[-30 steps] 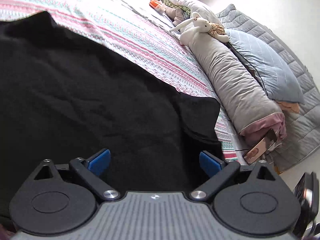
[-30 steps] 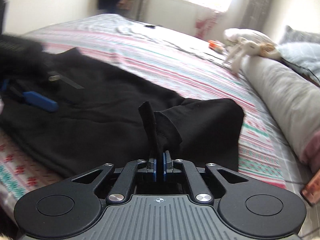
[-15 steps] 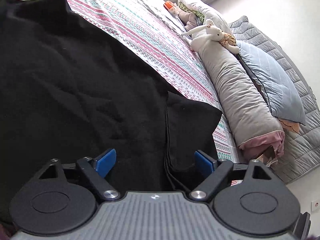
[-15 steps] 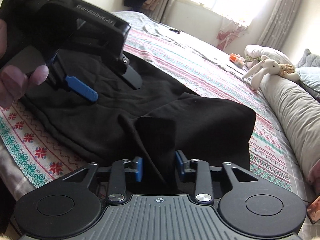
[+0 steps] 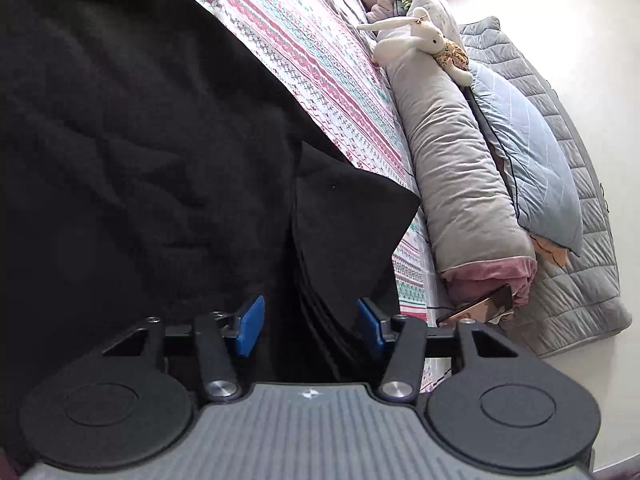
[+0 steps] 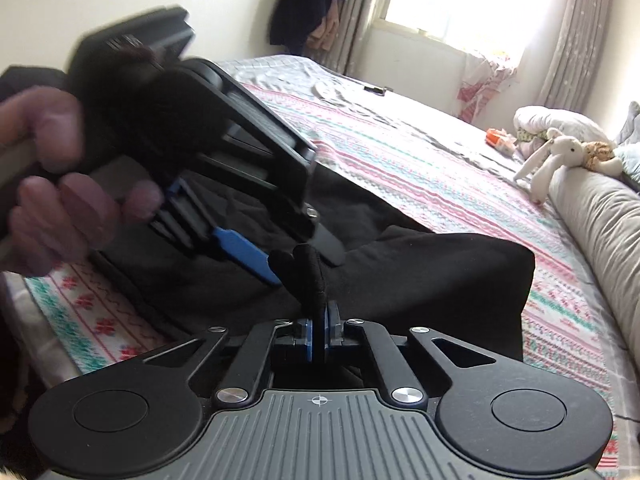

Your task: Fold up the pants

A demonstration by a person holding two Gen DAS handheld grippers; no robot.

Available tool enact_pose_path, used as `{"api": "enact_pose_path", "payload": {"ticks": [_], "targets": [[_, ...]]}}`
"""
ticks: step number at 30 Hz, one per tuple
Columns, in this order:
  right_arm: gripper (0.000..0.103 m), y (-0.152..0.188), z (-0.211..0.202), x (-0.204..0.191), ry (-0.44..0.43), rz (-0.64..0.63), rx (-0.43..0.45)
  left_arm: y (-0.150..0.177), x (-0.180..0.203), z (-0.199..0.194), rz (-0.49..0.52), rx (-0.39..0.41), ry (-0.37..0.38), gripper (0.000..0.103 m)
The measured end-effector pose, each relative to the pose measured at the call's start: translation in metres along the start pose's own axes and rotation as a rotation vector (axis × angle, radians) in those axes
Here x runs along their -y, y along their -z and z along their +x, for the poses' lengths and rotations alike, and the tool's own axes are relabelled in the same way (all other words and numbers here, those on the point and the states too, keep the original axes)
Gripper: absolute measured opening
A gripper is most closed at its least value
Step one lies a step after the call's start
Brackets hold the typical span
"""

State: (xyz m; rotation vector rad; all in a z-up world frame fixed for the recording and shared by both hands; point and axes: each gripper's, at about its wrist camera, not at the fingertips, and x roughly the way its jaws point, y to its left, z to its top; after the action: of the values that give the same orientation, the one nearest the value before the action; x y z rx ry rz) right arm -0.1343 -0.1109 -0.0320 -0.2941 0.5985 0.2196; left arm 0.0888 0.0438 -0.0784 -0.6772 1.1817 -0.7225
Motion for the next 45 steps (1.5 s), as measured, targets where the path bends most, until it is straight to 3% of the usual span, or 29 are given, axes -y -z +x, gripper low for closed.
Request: {"api": "enact_pose_path", "payload": {"ticks": [3, 6, 8, 11, 15, 20, 34, 39, 45], "targets": [[0.004, -0.001, -0.008, 0.001, -0.069, 0.028, 0.016, -0.003, -0.002, 0.008, -0.019, 0.003, -0.017, 0.065], [0.004, -0.003, -0.014, 0.000, -0.117, 0.047, 0.021, -0.003, -0.007, 0.012, -0.058, 0.012, -0.015, 0.048], [0.004, -0.003, -0.015, 0.000, -0.136, 0.044, 0.022, -0.003, -0.006, 0.014, -0.060, 0.021, -0.038, 0.027], [0.004, -0.002, -0.010, 0.000, -0.120, 0.036, 0.003, -0.002, 0.002, 0.011, -0.020, 0.068, -0.107, 0.027], [0.004, -0.008, 0.001, 0.002, -0.124, 0.075, -0.016, -0.003, 0.024, -0.003, 0.122, 0.154, -0.245, 0.027], [0.004, -0.023, 0.014, -0.007, -0.171, 0.128, -0.018, -0.012, 0.033, -0.023, 0.229, 0.221, -0.362, 0.027], [0.004, -0.072, 0.059, -0.051, -0.376, 0.278, -0.050, -0.048, 0.008, -0.092, 0.274, 0.260, -0.518, 0.027], [0.004, -0.090, 0.074, -0.067, -0.437, 0.326, -0.054, -0.054, -0.001, -0.116, 0.286, 0.302, -0.547, 0.027], [0.005, -0.106, 0.092, -0.093, -0.499, 0.350, -0.072, -0.057, -0.026, -0.148, 0.219, 0.344, -0.545, 0.027]]}}
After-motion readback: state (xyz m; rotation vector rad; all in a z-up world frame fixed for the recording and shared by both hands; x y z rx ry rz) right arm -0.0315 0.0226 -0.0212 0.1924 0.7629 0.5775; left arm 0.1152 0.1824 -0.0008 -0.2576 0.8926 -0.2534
